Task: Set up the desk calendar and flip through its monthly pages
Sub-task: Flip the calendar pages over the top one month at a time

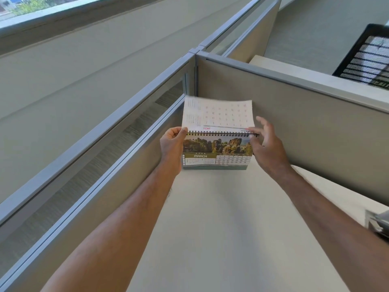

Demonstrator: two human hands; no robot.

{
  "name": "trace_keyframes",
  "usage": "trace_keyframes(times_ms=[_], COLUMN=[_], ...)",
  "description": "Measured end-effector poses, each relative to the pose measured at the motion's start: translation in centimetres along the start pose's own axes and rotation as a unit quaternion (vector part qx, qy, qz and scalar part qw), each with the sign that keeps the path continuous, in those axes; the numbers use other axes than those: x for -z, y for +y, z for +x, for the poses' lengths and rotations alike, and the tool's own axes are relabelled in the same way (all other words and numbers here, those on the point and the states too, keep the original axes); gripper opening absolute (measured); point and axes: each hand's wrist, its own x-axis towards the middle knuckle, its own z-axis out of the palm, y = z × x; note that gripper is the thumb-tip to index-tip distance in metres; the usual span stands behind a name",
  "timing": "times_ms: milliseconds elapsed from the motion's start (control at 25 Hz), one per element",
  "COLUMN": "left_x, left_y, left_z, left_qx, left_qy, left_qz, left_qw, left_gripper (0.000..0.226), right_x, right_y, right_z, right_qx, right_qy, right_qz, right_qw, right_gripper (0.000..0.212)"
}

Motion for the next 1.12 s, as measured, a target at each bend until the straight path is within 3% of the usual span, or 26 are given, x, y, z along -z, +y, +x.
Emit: trace_keyframes(times_ms=[240, 320, 480, 600, 760, 880, 1040, 1120], left_x=[-0.6, -0.5, -0.2, -0.2, -0.2, -0.2, -0.2, -0.2], left_y=[0.0, -0.1, -0.2, -0.4, -0.4, -0.2, -0.3, -0.3], left_z=[0.0, 0.0, 0.0, -0.1, -0.2, -0.3, -0.3, -0.4], left_qx=[-0.004, -0.003, -0.005, -0.007, -0.008, -0.009, -0.016, -0.017], left_qy=[0.032, 0.029, 0.016, 0.014, 0.012, 0.012, 0.009, 0.008], left_qz=[0.019, 0.028, 0.023, 0.012, 0.016, 0.01, 0.014, 0.02], left_qw=[0.999, 0.999, 1.0, 1.0, 1.0, 1.0, 1.0, 1.0], left_gripper=[0.005, 0.009, 0.014, 0.017, 0.018, 0.014, 0.012, 0.015], right_x=[-0.6, -1.2, -3.0, -4.5, -5.7, -5.9, -5.1, -4.5], right_y=[2.3, 2.9, 4.9, 6.2, 6.4, 6.7, 7.5, 7.7], right_z=[0.3, -0.3, -2.5, -4.2, -4.7, -4.5, -4.4, -4.4], right_qx=[0.042, 0.005, -0.152, -0.212, -0.216, -0.218, -0.198, -0.185], right_qy=[0.027, 0.074, 0.161, 0.104, 0.019, 0.064, 0.126, 0.125], right_qz=[0.013, 0.064, 0.156, 0.161, 0.187, 0.168, 0.108, 0.091], right_qw=[0.999, 0.995, 0.962, 0.958, 0.958, 0.959, 0.966, 0.97], right_gripper=[0.051, 0.053, 0.046, 0.045, 0.046, 0.039, 0.012, 0.018])
